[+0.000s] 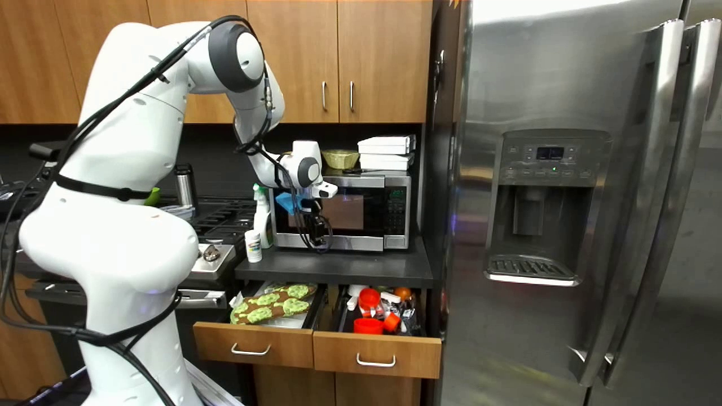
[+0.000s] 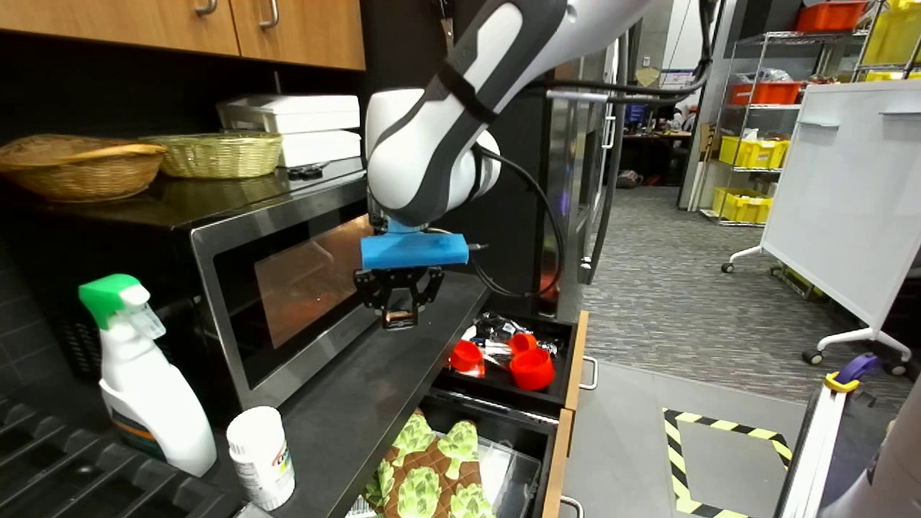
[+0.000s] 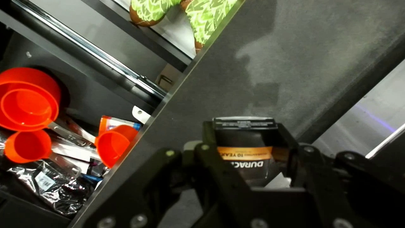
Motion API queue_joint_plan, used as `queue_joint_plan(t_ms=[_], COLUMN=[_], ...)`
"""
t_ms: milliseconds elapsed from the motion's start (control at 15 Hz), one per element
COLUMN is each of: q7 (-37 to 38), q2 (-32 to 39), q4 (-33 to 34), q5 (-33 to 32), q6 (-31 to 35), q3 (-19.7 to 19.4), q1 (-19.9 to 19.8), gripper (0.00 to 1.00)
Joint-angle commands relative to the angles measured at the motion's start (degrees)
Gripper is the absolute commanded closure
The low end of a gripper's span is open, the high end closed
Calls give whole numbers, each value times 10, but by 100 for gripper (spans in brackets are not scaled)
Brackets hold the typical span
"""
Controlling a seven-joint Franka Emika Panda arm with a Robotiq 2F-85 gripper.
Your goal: Pick up the black square box from the microwave top and put it on the kitchen counter
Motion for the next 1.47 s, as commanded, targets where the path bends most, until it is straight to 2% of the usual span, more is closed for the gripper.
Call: queue_joint_plan(t_ms=[0, 667, 1400], q7=[-26, -71, -118], q2=[18, 37, 84], q4=[5, -6, 11], q5=[7, 9, 21], q6=[17, 49, 68], q3=[-17, -45, -52], q1=[11, 7, 2], gripper=[78, 78, 78])
